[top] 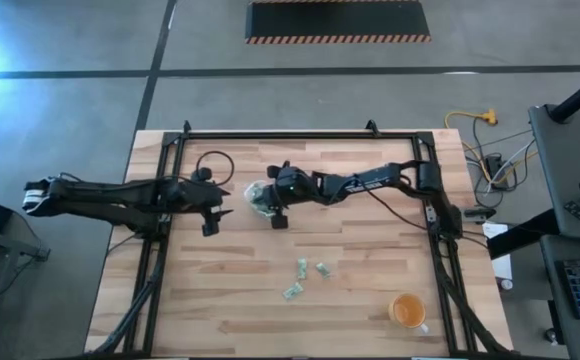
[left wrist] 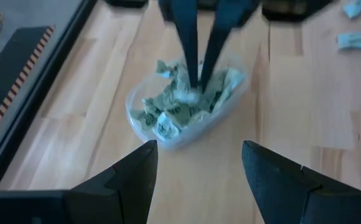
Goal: Pick and place Stevia / Truvia into bins
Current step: Put the stevia packet into the transparent bin
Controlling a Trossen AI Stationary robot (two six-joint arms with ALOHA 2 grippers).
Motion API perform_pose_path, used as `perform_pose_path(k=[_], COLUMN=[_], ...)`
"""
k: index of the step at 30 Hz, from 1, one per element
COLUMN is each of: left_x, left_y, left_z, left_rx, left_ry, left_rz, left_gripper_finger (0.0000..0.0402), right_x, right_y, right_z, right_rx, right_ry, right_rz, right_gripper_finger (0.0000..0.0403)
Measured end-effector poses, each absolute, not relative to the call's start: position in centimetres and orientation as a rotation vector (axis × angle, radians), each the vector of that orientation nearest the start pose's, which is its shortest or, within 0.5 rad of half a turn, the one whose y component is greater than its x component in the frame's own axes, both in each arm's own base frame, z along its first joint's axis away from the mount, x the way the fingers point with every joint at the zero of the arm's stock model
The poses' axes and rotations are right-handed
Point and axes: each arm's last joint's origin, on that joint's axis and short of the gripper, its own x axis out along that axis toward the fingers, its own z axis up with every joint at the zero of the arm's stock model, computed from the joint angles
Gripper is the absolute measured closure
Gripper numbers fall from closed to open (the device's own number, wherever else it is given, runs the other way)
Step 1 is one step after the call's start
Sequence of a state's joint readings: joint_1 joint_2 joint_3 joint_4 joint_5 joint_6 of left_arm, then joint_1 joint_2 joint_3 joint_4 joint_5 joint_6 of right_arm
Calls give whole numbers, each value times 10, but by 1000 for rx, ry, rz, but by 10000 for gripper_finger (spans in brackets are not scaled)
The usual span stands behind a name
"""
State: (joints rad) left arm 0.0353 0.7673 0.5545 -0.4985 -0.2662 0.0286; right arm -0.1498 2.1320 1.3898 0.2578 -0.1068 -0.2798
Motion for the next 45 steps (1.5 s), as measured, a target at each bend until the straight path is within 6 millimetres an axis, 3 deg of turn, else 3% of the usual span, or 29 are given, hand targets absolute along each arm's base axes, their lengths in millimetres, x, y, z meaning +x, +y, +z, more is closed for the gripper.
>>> perform_pose_path(k=[4, 8, 32, 37, 45], left_x=[151, 151, 156, 156, 156], left_y=[12, 12, 13, 13, 13], left_z=[232, 231, 226, 226, 226], left_rx=[100, 91, 95, 95, 95], left_ry=[713, 719, 759, 758, 759], left_rz=[279, 282, 279, 280, 280], left_gripper_finger=[185, 185, 185, 185, 185], right_x=[474, 479, 474, 474, 473], right_y=[-73, -80, -86, -86, -86], right_z=[151, 153, 147, 147, 153], right_rx=[-186, -131, -69, -97, -103], right_ry=[568, 632, 691, 692, 681], right_rz=[25, 7, -75, -64, -63], right_gripper_finger=[391, 391, 388, 360, 276])
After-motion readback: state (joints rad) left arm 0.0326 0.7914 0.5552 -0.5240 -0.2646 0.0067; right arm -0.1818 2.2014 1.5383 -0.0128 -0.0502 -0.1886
